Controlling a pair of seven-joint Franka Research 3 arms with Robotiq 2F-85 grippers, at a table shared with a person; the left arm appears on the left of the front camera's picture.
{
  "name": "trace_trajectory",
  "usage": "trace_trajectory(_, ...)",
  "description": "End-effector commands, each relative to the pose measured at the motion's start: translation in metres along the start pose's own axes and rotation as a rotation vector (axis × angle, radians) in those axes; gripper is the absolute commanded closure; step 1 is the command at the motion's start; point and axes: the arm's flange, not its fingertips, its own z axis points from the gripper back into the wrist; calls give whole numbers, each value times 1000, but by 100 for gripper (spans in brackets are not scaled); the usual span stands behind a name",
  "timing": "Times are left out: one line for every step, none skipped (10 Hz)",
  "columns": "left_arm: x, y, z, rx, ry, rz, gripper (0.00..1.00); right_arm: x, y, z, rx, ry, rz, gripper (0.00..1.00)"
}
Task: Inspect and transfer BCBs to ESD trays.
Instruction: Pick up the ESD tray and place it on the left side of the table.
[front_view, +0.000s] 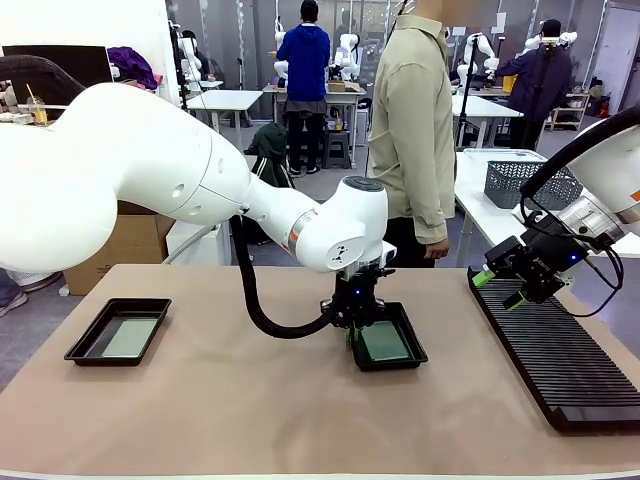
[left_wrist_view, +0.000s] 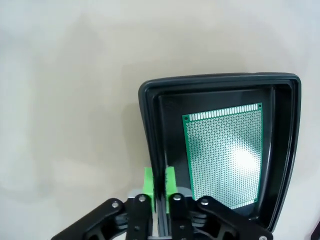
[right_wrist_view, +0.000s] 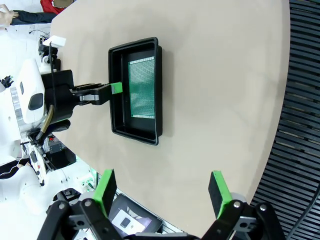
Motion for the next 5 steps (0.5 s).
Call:
trace_trajectory(-6, 6, 1, -12, -28, -4, 100, 1, 1, -1, -7, -13, -6, 2)
trace_trajectory(-6, 7, 2, -12, -27, -8, 100, 1, 1, -1, -7, -13, -6, 2)
trace_trajectory(-6, 8, 1, -10, -24, -6, 100, 1, 1, -1, -7, -13, -6, 2)
trace_trajectory(-5, 9, 0, -7, -18, -5, 100, 1, 1, -1, -7, -13, -6, 2)
trace_trajectory(-4, 10, 0, 0, 1, 20, 100, 1, 1, -1, -7, -13, -6, 2)
